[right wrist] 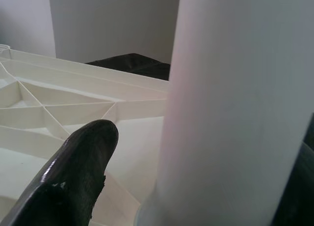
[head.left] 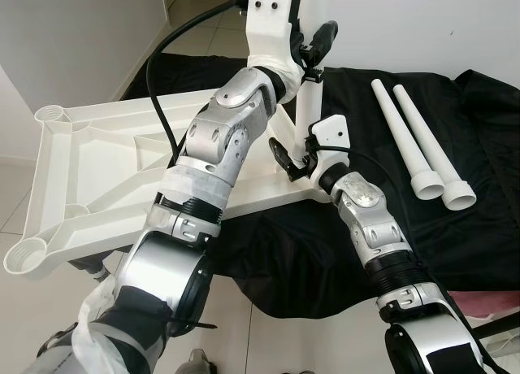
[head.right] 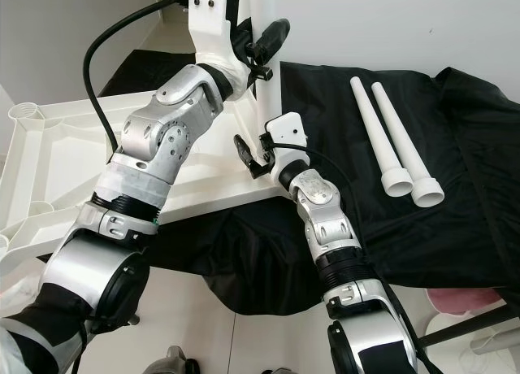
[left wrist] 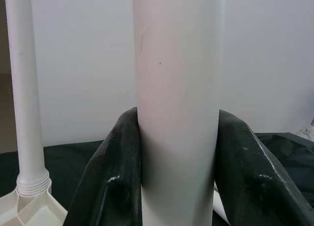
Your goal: Building children table
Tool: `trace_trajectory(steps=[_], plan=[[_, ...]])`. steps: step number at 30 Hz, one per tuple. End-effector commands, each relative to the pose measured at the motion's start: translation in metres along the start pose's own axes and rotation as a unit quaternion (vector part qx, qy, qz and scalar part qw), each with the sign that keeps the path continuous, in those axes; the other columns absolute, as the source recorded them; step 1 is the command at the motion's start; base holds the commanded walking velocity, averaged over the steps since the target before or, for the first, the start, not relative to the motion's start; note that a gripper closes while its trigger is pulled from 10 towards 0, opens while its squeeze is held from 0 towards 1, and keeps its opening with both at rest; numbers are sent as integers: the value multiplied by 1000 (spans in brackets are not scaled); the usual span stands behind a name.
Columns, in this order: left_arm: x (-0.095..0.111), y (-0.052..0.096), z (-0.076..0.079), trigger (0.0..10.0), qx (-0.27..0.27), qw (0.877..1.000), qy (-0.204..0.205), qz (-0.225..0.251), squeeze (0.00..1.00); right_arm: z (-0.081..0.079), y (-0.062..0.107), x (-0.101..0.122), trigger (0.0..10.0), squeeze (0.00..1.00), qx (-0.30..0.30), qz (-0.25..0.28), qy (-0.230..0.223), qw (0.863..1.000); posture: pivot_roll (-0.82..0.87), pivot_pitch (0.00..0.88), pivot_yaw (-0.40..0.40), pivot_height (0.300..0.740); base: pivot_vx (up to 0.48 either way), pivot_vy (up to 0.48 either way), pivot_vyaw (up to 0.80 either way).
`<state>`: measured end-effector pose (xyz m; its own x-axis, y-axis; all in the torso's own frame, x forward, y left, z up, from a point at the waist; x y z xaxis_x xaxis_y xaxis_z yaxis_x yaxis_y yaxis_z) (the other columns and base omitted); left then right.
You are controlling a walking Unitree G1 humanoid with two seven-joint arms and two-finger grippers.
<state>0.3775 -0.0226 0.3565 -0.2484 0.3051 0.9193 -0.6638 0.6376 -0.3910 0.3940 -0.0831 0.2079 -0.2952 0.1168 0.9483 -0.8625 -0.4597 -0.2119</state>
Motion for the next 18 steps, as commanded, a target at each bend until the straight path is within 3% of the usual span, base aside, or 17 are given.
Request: trace_trajectory(steps=[1, 14, 18], plan=[[1, -1, 11, 10000, -14, 1000, -3, 1, 0, 1, -4, 6, 10000, 0, -6, 13, 2, 1000, 40, 39, -24, 740, 0, 0, 0], [-2, 0, 14, 10000, -12, 1000, -3, -1, 0, 8, -5, 14, 10000, 0, -31, 34, -15, 999, 36, 39, -21, 740, 0, 0, 0], [-4, 0, 13, 10000, -9, 1000, -25, -4, 0, 12, -5, 18, 10000, 0, -36, 41, -34, 998, 32, 36, -20, 740, 0, 0, 0]])
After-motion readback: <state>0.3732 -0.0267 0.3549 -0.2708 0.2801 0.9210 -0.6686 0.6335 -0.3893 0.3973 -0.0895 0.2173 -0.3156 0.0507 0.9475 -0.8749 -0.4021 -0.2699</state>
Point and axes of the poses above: a point about 5 cm out from each wrist's last joint towards the gripper, its own y axis pointing back from the gripper into the wrist, its own x axis along the axis of the wrist's last joint, z = x × y, the point moved 4 cm from there along -y, pointing out of the wrist towards the gripper, and after that the axes turned 1 degree about y, right-handed, at the moved point
